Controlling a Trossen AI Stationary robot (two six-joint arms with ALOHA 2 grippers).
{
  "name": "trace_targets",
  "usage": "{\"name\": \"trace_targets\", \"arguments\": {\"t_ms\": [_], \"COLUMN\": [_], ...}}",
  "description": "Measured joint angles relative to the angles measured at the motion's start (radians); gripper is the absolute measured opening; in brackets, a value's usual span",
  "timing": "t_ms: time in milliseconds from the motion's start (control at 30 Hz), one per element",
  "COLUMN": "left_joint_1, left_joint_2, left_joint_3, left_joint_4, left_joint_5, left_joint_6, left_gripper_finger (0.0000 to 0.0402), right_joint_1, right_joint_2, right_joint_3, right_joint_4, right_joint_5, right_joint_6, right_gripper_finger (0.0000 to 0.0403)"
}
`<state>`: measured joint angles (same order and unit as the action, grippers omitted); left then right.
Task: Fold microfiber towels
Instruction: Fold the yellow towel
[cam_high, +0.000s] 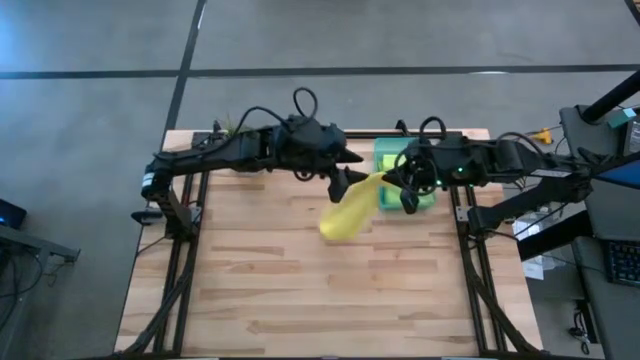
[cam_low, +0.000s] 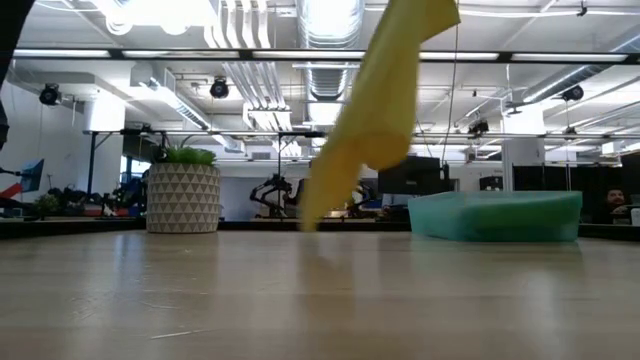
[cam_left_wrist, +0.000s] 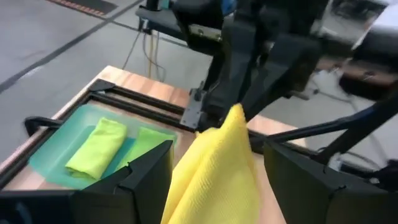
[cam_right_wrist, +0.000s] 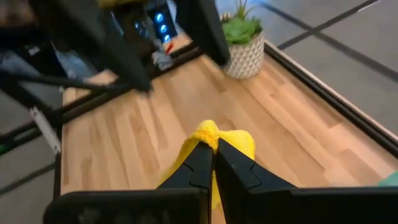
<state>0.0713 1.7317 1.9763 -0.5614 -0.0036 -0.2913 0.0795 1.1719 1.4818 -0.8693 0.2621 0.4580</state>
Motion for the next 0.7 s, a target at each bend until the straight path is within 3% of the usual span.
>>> {"name": "trace_targets", "arguments": {"t_ms": [200, 533, 700], "left_joint_1": [-0.031, -0.077, -0.077], "left_joint_2": [0.023, 0.033, 0.066], "left_joint_3": [0.001, 0.0, 0.0], "left_joint_4": [0.005, 0.053, 0.109], "left_joint_5": [-0.084, -0.355, -0.38], "left_joint_6": [0.01, 0.017, 0.037], "left_gripper_finger": [0.0233, 0.0233, 0.0233], "right_joint_1": [-0.013, -0.05, -0.05], "right_joint_2": [0.002, 0.048, 0.123], "right_joint_3": [0.0, 0.058, 0.146], "right_joint_4": [0.08, 0.096, 0.072], "right_joint_5": [0.079, 0.158, 0.211], "right_joint_6": [0.015, 0.011, -0.054], "right_gripper_finger": [0.0008, 0.0008, 0.0008]}}
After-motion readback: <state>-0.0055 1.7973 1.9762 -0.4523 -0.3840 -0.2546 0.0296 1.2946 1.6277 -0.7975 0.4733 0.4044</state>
